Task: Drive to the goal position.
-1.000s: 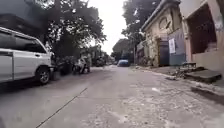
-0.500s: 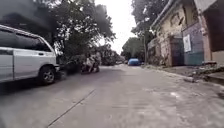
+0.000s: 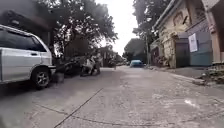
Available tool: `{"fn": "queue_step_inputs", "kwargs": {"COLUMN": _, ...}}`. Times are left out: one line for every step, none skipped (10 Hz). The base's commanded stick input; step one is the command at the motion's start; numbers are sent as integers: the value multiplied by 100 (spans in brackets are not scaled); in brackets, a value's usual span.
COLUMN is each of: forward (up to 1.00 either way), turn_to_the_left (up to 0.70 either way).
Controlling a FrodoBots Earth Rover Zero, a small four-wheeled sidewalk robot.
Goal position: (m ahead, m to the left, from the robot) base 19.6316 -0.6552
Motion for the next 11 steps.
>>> {"fn": "queue_step_inputs", "kwargs": {"forward": 70, "turn_to_the_left": -25}}
{"fn": "queue_step_inputs", "kwargs": {"forward": 70, "turn_to_the_left": 0}}
{"fn": "queue_step_inputs", "kwargs": {"forward": 70, "turn_to_the_left": 0}}
{"fn": "queue_step_inputs", "kwargs": {"forward": 70, "turn_to_the_left": 0}}
{"fn": "queue_step_inputs", "kwargs": {"forward": 70, "turn_to_the_left": 0}}
{"fn": "queue_step_inputs", "kwargs": {"forward": 70, "turn_to_the_left": 0}}
{"fn": "queue_step_inputs", "kwargs": {"forward": 70, "turn_to_the_left": 0}}
{"fn": "queue_step_inputs", "kwargs": {"forward": 70, "turn_to_the_left": 0}}
{"fn": "queue_step_inputs", "kwargs": {"forward": 70, "turn_to_the_left": 0}}
{"fn": "queue_step_inputs", "kwargs": {"forward": 70, "turn_to_the_left": 0}}
{"fn": "queue_step_inputs", "kwargs": {"forward": 70, "turn_to_the_left": 0}}
